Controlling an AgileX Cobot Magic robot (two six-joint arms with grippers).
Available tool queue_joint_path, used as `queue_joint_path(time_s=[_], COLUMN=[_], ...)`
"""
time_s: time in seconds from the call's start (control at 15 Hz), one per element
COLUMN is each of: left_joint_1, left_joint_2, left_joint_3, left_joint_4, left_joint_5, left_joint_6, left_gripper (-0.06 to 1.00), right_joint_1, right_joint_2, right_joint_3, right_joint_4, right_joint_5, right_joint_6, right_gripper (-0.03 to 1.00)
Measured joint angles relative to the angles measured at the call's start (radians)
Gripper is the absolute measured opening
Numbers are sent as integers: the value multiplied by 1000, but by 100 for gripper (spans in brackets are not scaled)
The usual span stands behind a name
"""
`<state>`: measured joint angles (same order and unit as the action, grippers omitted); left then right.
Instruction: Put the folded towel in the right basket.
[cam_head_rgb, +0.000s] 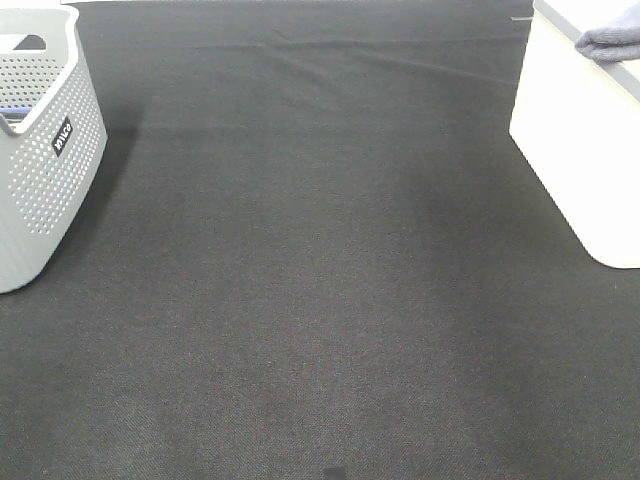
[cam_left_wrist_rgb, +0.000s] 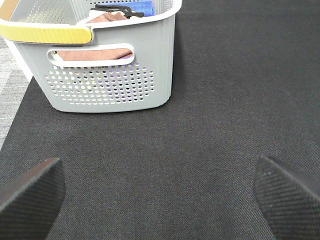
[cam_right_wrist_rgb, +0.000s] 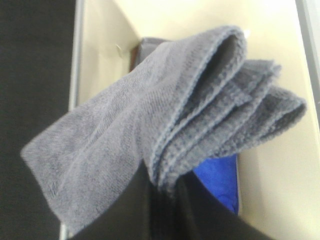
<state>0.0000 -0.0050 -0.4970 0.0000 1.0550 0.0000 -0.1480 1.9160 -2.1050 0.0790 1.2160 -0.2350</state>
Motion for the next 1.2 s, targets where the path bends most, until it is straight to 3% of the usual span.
queue_joint_path(time_s=[0.27, 0.53, 0.6, 0.8, 0.87, 1.0, 1.2], left_joint_1=[0, 0, 0, 0, 0, 0, 0], left_joint_2=[0, 0, 0, 0, 0, 0, 0], left_joint_3=[0, 0, 0, 0, 0, 0, 0], left_joint_4=[0, 0, 0, 0, 0, 0, 0], left_joint_5=[0, 0, 0, 0, 0, 0, 0], left_joint_6=[0, 0, 0, 0, 0, 0, 0], left_gripper=[97, 97, 97, 97, 97, 97, 97], right_joint_1=[-7, -63, -70, -70, -70, -70, -70], right_joint_2=[122, 205, 210, 212, 212, 212, 178], right_joint_3=[0, 0, 0, 0, 0, 0, 0], right_joint_4=[-14, 46, 47, 44, 44, 52, 110], right_joint_5=[-25, -48, -53, -72, -72, -72, -58], right_joint_6=[38, 84, 99, 124, 124, 125, 125], right_gripper=[7, 11, 20, 63, 63, 74, 77])
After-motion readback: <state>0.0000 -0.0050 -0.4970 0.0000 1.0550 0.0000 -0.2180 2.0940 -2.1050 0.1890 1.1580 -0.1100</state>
